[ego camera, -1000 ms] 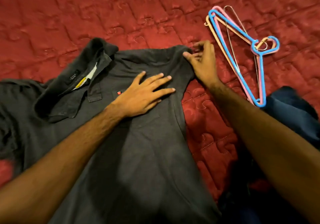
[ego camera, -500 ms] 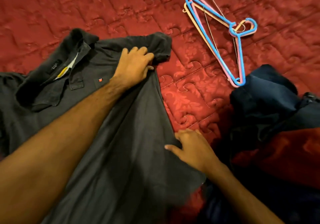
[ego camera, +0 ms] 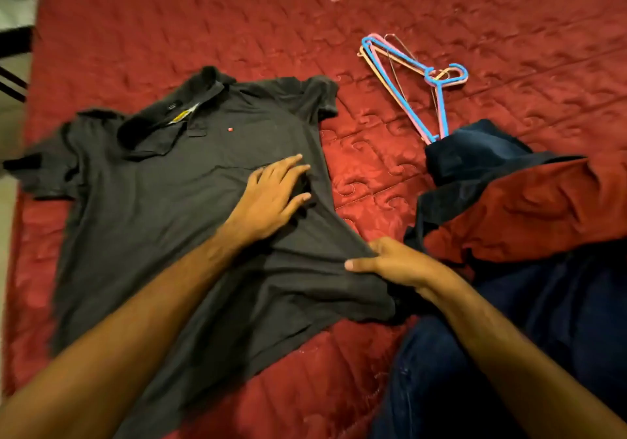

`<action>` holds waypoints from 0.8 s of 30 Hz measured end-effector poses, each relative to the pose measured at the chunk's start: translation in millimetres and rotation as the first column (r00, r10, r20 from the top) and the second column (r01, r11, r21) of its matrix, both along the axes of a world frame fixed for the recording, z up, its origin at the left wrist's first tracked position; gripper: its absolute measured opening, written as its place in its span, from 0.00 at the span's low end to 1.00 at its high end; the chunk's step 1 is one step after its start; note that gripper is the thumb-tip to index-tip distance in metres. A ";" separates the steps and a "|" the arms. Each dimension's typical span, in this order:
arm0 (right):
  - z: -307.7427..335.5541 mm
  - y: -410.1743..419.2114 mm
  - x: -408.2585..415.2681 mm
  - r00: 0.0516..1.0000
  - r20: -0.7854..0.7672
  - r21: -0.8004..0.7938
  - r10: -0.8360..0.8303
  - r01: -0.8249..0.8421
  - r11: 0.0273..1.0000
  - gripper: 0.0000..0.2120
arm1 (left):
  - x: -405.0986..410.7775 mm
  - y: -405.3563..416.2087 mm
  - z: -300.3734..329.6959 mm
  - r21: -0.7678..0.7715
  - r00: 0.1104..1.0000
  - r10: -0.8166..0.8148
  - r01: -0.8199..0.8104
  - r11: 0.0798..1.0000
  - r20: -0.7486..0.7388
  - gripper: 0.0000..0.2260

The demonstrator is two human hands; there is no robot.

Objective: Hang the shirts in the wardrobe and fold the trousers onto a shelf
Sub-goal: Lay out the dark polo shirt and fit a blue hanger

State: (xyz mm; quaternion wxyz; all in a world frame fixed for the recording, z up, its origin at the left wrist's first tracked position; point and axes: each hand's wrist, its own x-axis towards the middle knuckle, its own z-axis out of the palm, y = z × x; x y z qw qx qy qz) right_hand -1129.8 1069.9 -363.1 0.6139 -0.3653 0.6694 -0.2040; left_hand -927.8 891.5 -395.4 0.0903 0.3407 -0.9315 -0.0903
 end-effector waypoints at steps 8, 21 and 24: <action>14.4 28.8 16.7 0.954 0.166 -0.031 -0.251 0.260 0.965 0.03 | 111.4 195.6 10.0 -0.116 0.960 -0.084 0.118 0.986 0.266 0.29; 19.0 59.2 19.2 0.681 -0.706 -0.069 0.194 -0.339 0.938 0.32 | 124.6 222.2 43.8 0.214 0.780 -0.263 0.169 0.962 0.567 0.17; 20.2 63.4 29.9 0.597 -0.729 0.045 0.334 -0.446 0.894 0.48 | 136.9 222.9 37.6 0.363 0.836 -0.264 0.084 0.928 0.481 0.16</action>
